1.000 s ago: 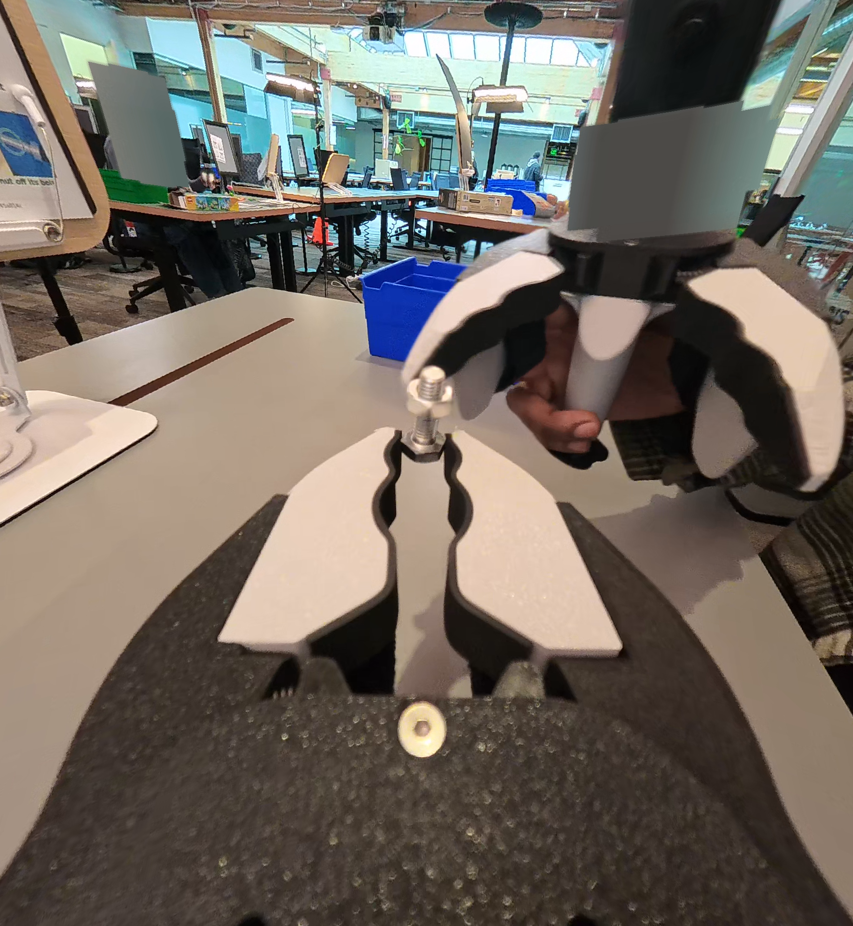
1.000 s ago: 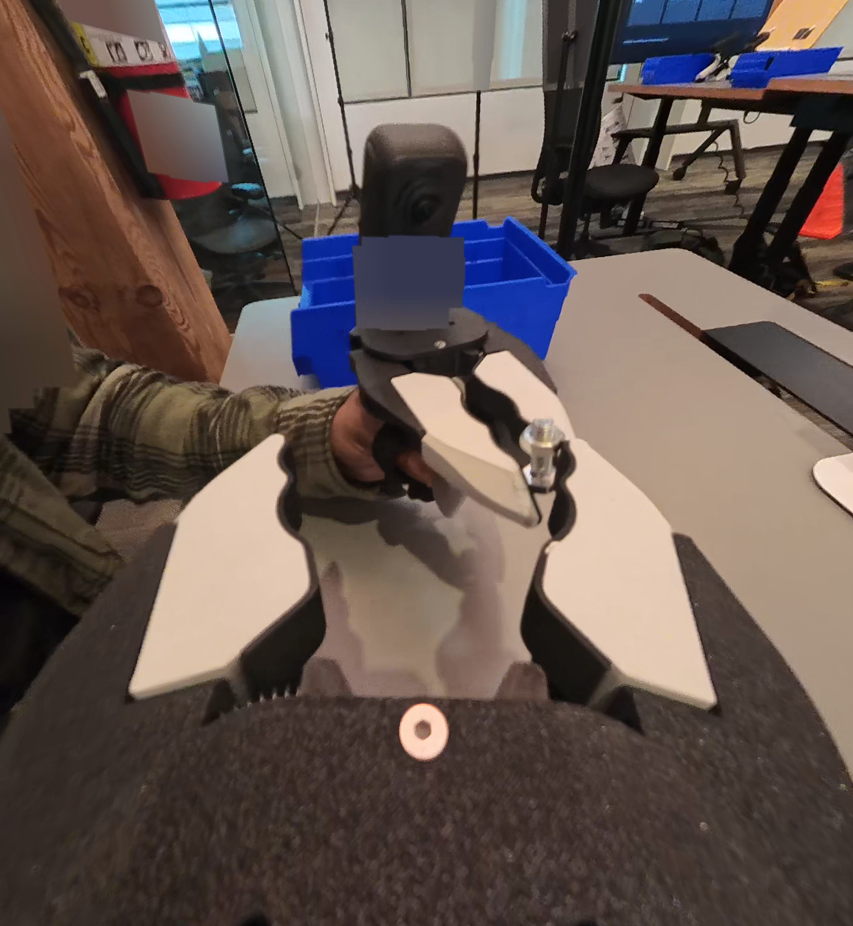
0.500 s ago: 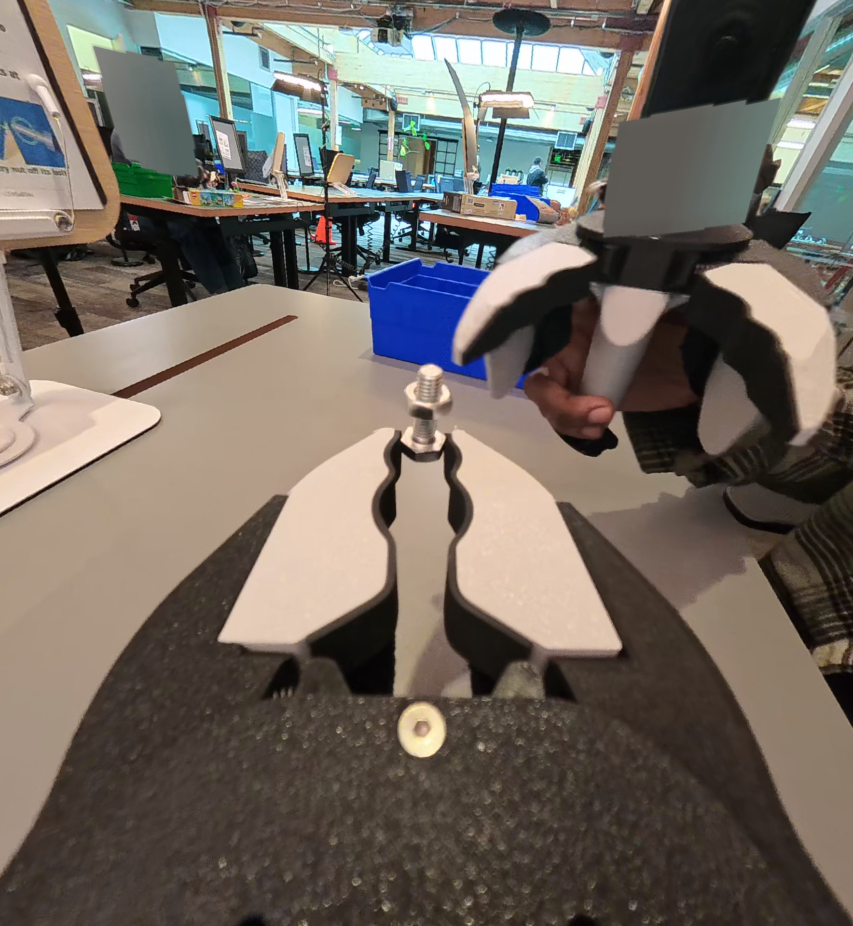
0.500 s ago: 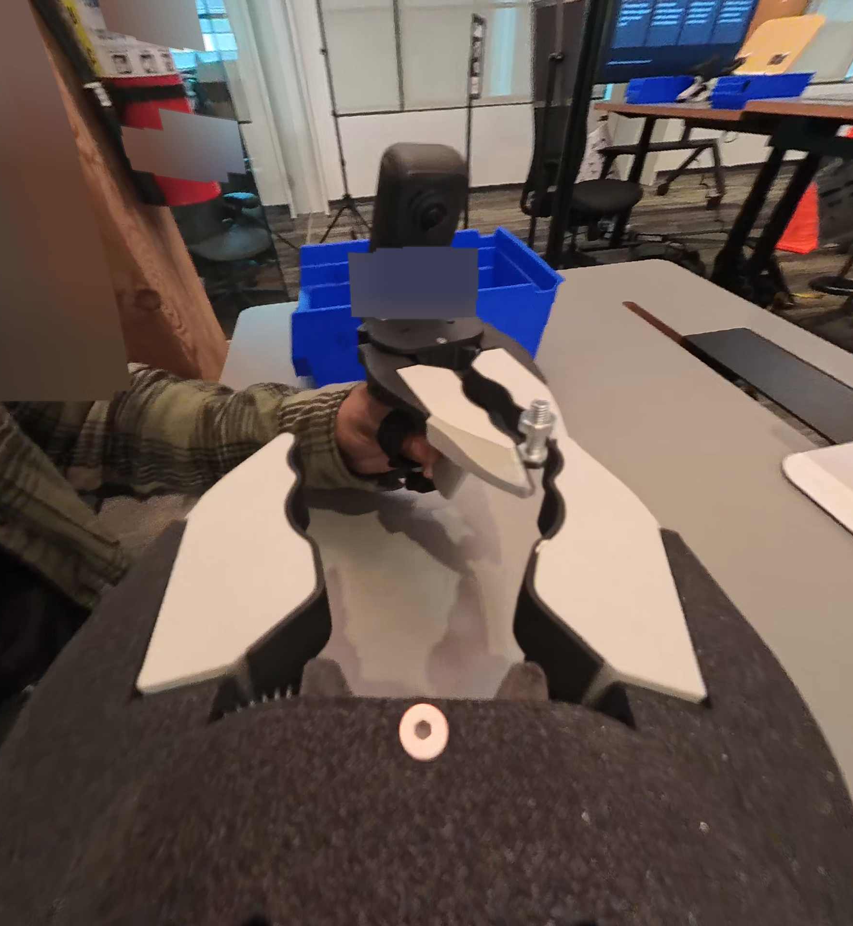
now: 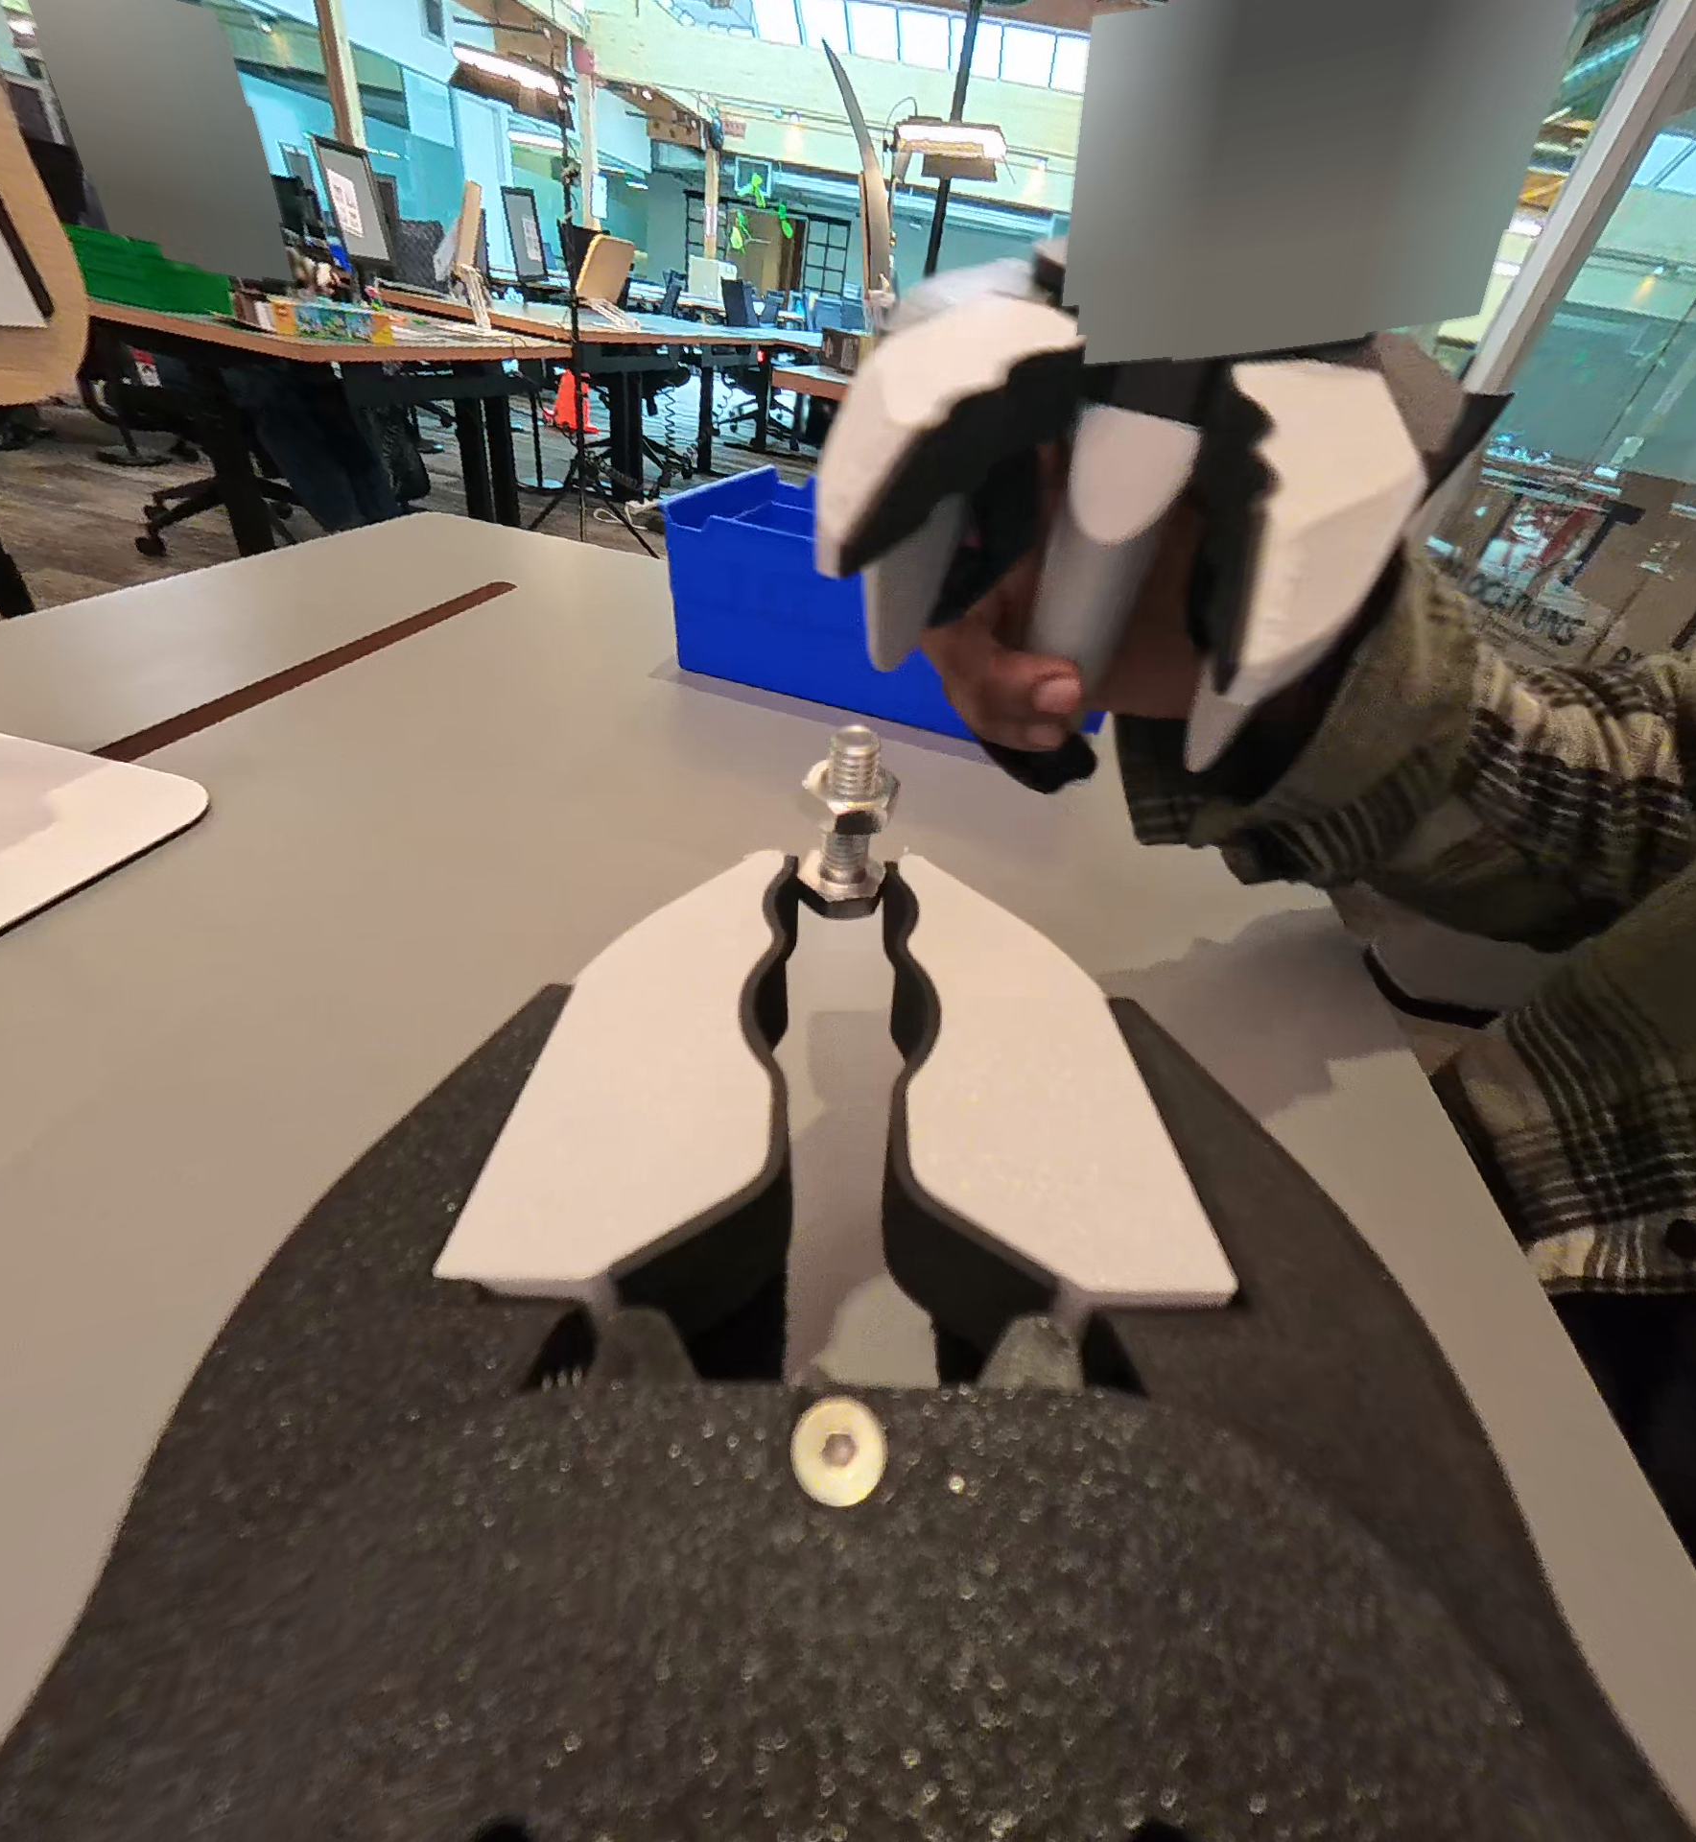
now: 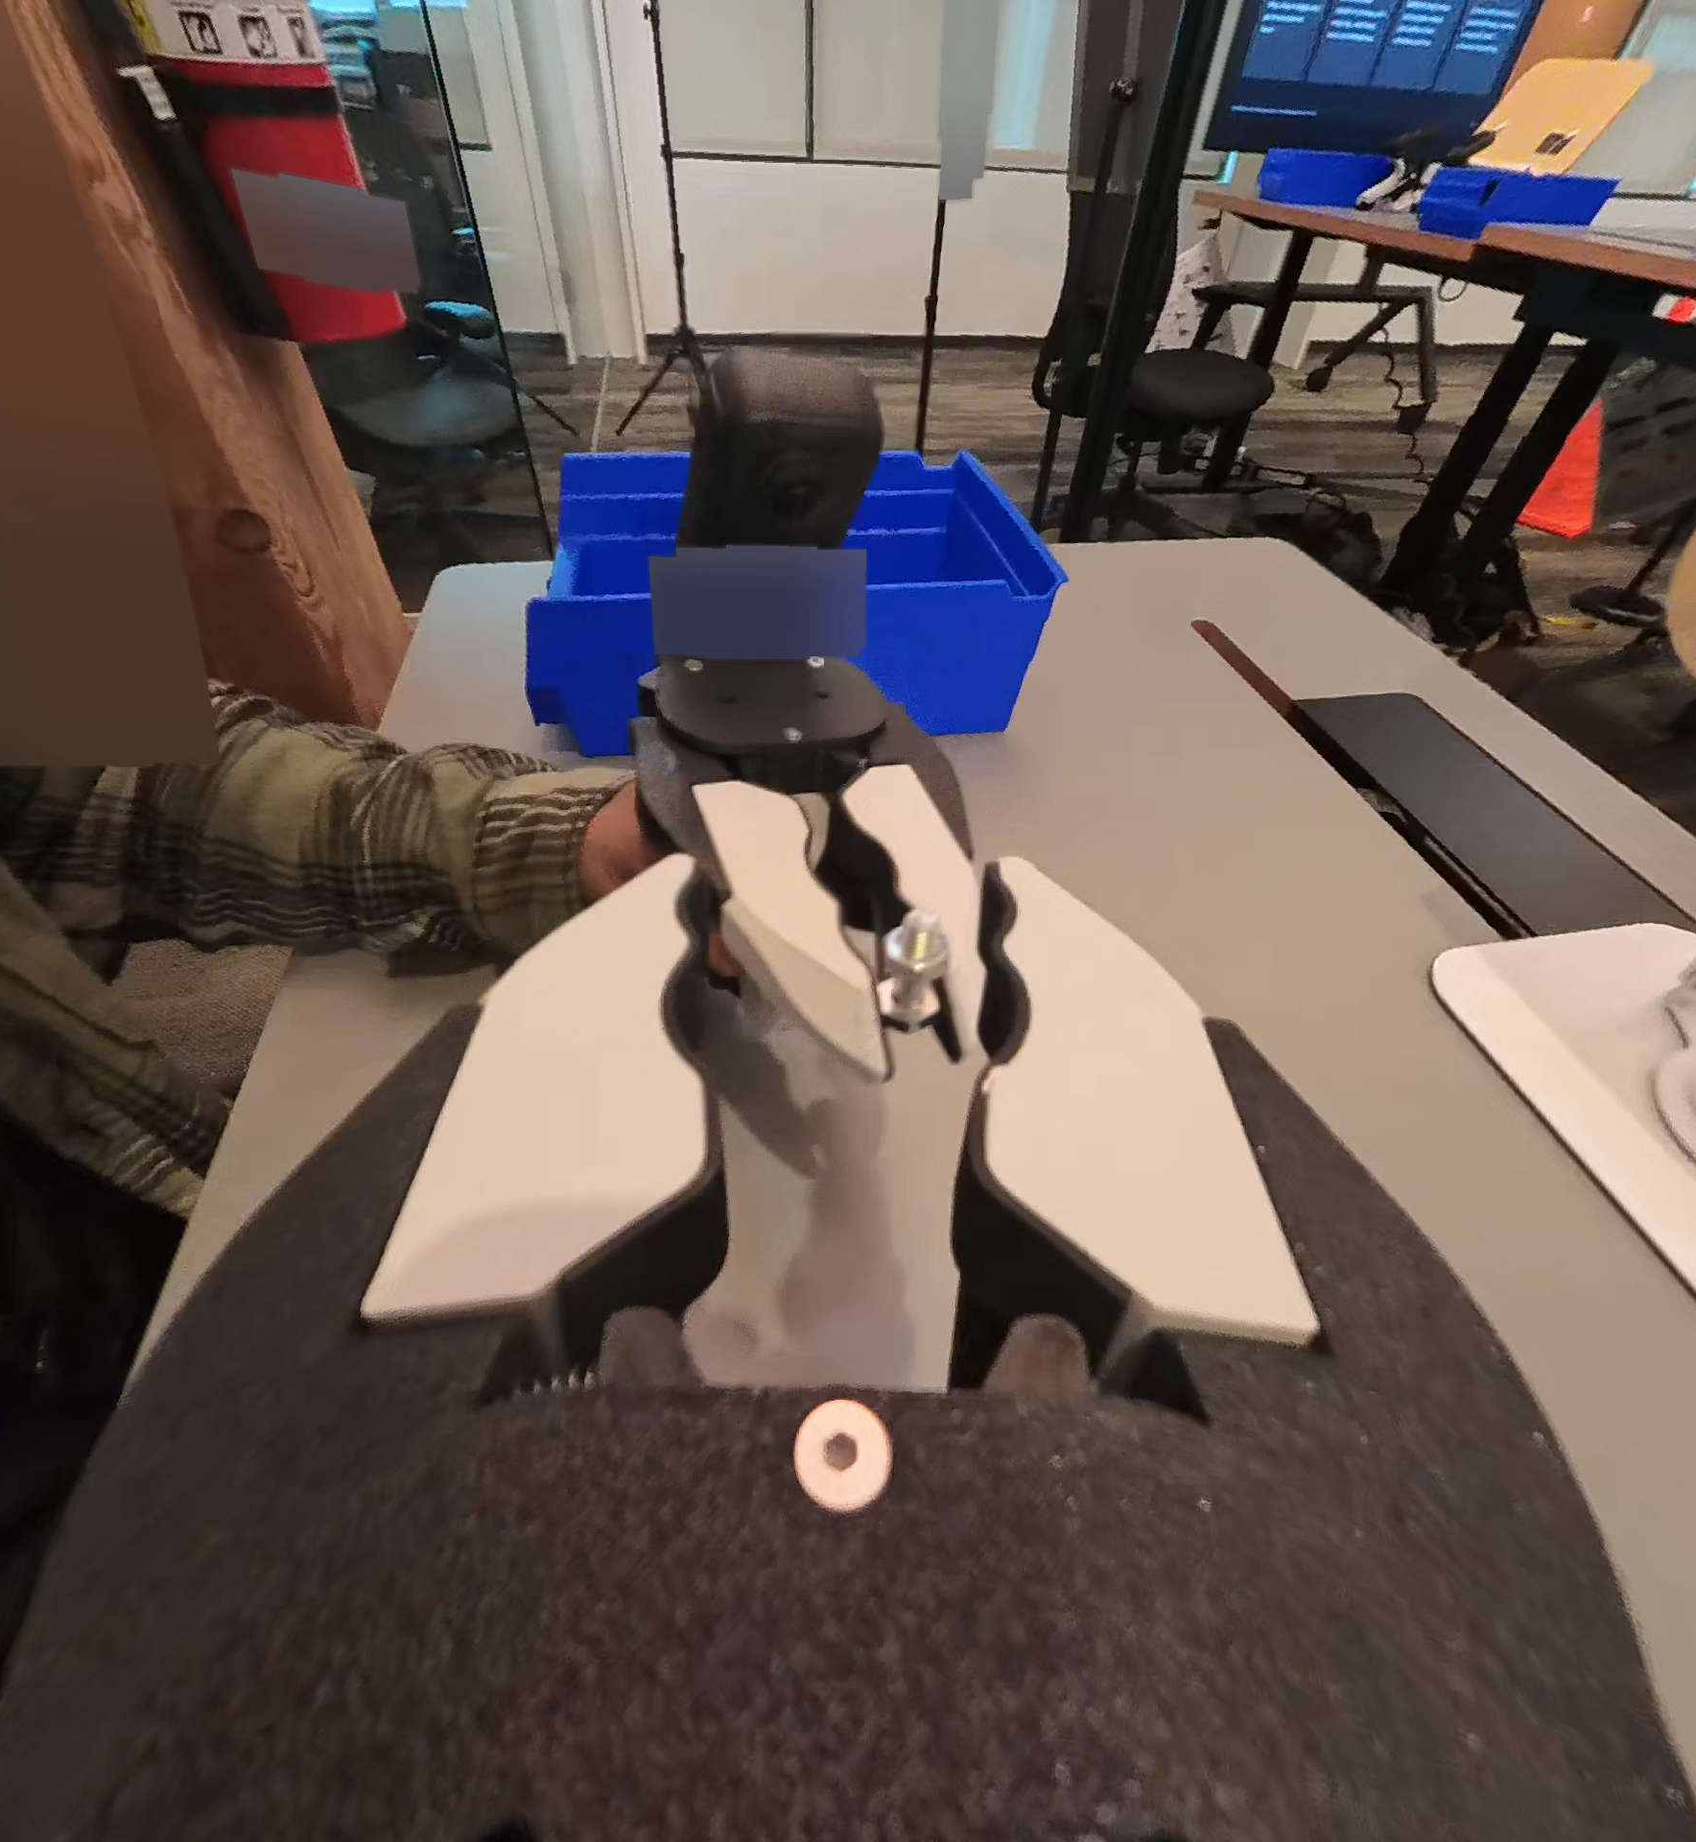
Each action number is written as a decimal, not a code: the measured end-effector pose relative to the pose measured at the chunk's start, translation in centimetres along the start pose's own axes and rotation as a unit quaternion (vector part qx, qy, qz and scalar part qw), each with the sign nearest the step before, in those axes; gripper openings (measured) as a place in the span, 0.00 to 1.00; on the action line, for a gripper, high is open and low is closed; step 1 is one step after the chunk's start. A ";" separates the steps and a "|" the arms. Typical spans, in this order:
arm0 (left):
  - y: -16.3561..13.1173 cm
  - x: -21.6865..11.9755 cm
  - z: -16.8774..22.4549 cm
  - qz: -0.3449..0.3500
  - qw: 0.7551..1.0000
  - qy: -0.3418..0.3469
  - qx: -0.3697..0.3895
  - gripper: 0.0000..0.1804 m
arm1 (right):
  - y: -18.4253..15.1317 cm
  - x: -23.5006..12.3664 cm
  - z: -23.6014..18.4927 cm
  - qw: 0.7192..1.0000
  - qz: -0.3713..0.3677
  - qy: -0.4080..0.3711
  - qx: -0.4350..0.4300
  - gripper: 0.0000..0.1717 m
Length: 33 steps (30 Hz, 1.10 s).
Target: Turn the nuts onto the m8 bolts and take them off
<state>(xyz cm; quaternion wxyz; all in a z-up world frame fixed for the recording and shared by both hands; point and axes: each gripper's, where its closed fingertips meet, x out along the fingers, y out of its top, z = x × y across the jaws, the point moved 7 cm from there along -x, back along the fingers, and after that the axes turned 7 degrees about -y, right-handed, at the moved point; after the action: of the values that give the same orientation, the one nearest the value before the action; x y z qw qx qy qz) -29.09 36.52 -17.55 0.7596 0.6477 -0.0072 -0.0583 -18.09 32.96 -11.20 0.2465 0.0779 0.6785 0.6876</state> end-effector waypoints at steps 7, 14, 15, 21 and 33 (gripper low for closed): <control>-0.1 0.3 0.3 -0.013 1.000 -0.011 0.003 0.09 | -1.0 1.4 0.8 0.998 -0.063 0.027 -0.014 0.24; 0.0 0.3 0.4 -0.013 1.000 -0.015 0.005 0.09 | -1.3 1.2 1.0 0.998 -0.059 0.030 -0.004 0.18; 0.0 0.3 0.4 -0.013 1.000 -0.015 0.005 0.09 | -1.3 1.2 1.0 0.998 -0.059 0.034 -0.004 0.18; 0.1 0.5 0.7 -0.013 1.000 -0.016 0.015 0.09 | -1.7 1.5 1.1 0.996 -0.072 0.041 -0.007 0.08; 0.2 1.4 0.7 0.009 0.998 -0.044 -0.038 0.26 | -0.8 -3.3 3.5 0.995 -0.013 0.025 0.099 0.08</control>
<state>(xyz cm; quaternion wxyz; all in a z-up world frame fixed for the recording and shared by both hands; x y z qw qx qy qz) -27.73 35.68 -17.32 0.7828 0.6154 -0.0446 -0.0805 -13.57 34.57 -10.98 0.2294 0.0755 0.7501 0.6157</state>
